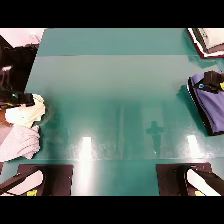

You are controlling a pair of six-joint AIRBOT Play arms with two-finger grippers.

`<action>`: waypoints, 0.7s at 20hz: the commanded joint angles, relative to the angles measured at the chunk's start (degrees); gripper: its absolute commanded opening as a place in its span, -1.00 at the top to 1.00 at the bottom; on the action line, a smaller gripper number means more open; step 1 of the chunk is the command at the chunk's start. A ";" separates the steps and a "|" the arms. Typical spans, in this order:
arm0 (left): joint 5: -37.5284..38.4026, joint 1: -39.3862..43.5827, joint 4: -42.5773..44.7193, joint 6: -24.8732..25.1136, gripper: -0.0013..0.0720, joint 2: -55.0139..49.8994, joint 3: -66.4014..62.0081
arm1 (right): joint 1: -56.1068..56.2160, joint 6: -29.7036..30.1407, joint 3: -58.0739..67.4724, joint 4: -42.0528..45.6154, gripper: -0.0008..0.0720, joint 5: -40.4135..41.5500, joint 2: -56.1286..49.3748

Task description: Fold the shirts.

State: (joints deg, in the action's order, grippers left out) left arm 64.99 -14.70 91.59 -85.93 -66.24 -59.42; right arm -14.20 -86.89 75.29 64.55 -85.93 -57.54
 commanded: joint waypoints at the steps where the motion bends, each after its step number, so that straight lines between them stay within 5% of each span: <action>1: -5.22 -1.16 0.85 -0.33 -0.85 -1.86 3.72 | 0.04 -0.02 -0.02 0.00 0.93 0.26 0.00; 4: -5.33 -1.16 0.79 -2.71 -0.83 -2.14 3.56 | 0.04 -0.02 -0.02 -0.02 0.93 0.46 0.00; 6: -4.44 -1.16 0.55 -2.67 0.71 -2.03 2.86 | 0.04 -0.02 -0.02 0.00 0.93 0.46 0.00; 7: -3.58 -1.16 -0.17 -2.38 0.91 -2.03 1.86 | 0.04 -0.02 -0.02 -0.02 0.93 0.46 0.00; 10: -0.04 -1.09 -5.16 0.11 0.90 -1.01 -4.87 | 0.04 -0.02 0.04 -0.09 0.93 0.50 0.00; 14: 5.79 -0.57 -33.53 18.47 0.91 3.61 -20.63 | 0.02 -0.02 0.09 -0.57 0.93 2.71 0.57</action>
State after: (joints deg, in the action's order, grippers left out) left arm 66.02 -15.70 77.25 -79.07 -65.04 -71.02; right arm -14.20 -86.89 75.33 64.34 -84.68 -57.32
